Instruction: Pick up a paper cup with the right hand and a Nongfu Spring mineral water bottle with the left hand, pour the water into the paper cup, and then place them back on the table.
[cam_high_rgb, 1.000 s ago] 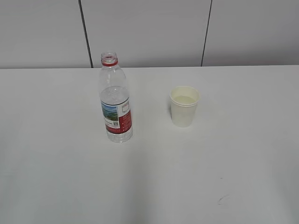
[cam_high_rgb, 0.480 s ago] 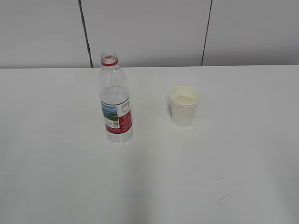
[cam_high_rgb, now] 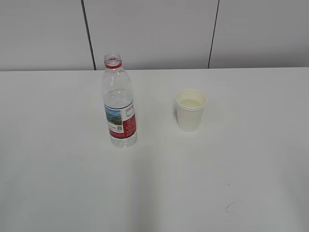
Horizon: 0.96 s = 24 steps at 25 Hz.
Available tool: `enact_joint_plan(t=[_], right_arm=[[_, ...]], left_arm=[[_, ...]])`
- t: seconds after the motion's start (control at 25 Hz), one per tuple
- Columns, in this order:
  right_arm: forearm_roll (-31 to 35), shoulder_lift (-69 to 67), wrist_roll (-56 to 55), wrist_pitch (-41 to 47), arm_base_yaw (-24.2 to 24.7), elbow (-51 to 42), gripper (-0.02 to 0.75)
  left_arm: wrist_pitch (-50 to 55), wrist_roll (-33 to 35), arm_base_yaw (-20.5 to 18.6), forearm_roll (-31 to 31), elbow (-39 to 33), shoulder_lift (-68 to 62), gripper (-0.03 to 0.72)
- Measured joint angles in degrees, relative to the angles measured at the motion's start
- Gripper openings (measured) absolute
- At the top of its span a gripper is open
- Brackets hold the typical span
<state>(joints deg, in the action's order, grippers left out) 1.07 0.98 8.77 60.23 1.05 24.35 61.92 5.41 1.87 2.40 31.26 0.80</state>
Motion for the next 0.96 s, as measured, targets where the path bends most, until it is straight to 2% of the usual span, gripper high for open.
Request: enact_joint_plan(t=[0.96], right_arm=[[0.0, 0.0, 0.0, 0.0, 0.0, 0.0, 0.582]], left_arm=[[0.0, 0.0, 0.0, 0.0, 0.0, 0.0, 0.529]])
